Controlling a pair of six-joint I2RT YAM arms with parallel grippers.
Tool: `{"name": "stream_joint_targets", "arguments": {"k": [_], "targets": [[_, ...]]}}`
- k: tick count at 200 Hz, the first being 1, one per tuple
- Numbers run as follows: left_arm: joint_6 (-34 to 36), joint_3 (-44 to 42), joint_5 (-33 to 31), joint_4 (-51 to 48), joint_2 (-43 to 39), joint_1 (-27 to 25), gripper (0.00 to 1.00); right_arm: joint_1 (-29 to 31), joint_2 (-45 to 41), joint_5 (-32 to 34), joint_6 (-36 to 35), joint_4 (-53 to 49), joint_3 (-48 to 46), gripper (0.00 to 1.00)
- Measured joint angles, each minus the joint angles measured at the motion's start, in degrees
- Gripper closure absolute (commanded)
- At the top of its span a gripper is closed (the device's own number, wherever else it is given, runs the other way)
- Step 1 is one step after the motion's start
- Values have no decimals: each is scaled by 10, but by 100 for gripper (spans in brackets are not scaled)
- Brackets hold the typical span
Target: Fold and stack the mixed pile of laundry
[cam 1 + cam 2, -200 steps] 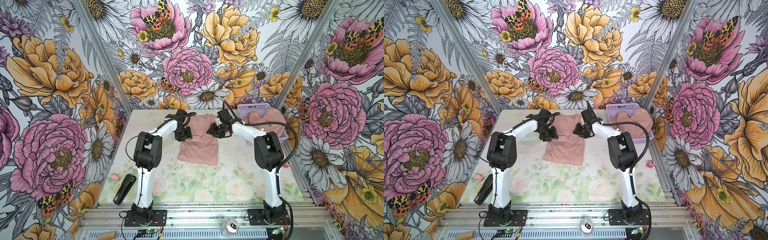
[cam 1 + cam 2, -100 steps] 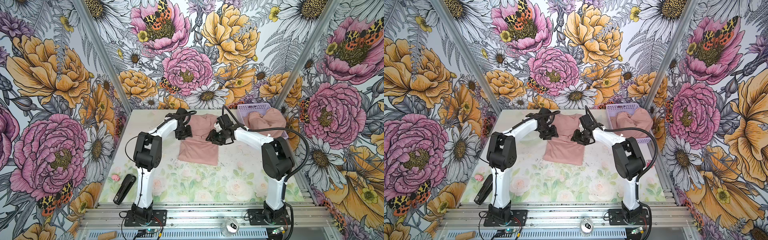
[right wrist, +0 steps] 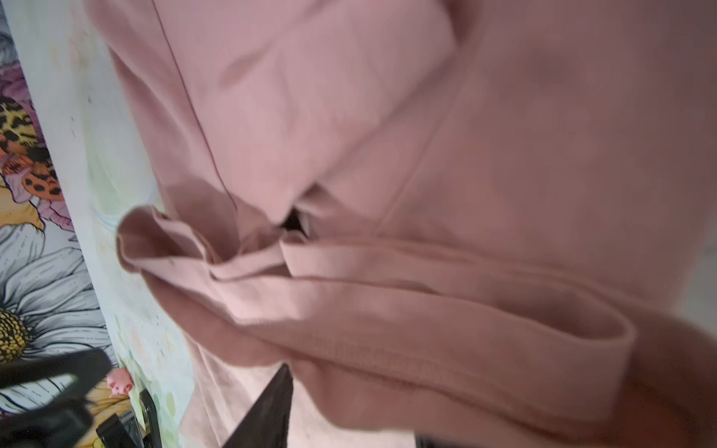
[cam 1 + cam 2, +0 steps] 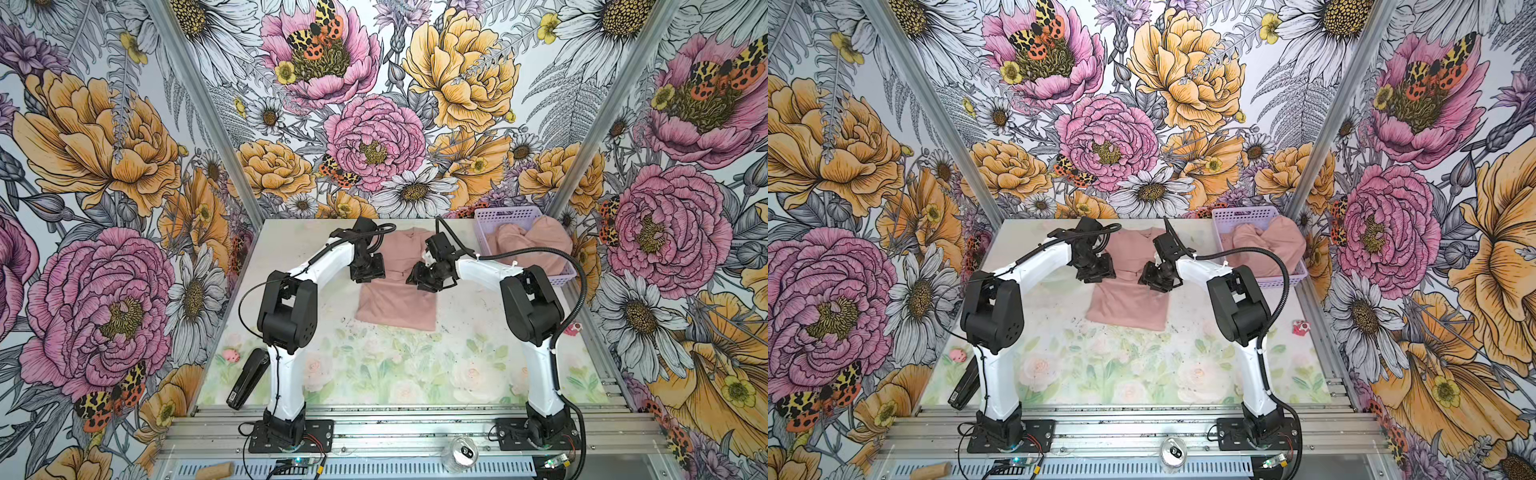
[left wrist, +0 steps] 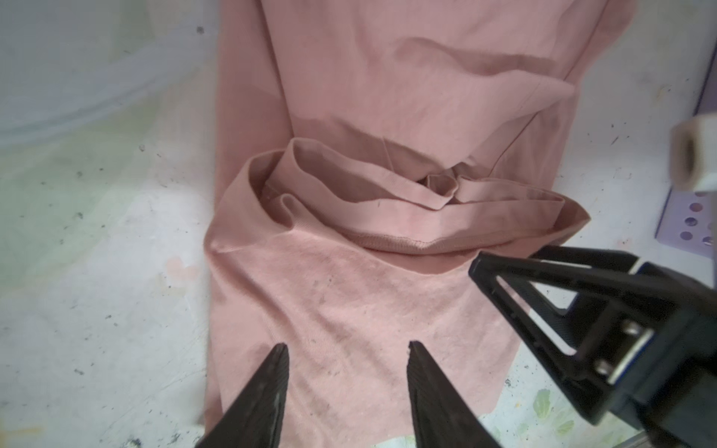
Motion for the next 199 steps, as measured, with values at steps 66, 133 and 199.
{"name": "stream_joint_targets", "arguments": {"k": [66,133,199], "targets": [[0,47,0,1,98,32,52,-27,11,15,0,12,41,49],[-12,39,-40,31,92,98,52,-22,-38,13,-5,6,-40,49],[5,-121,-43,50,-51,47,54,33,-167,25,-8,-44,-173,49]]}}
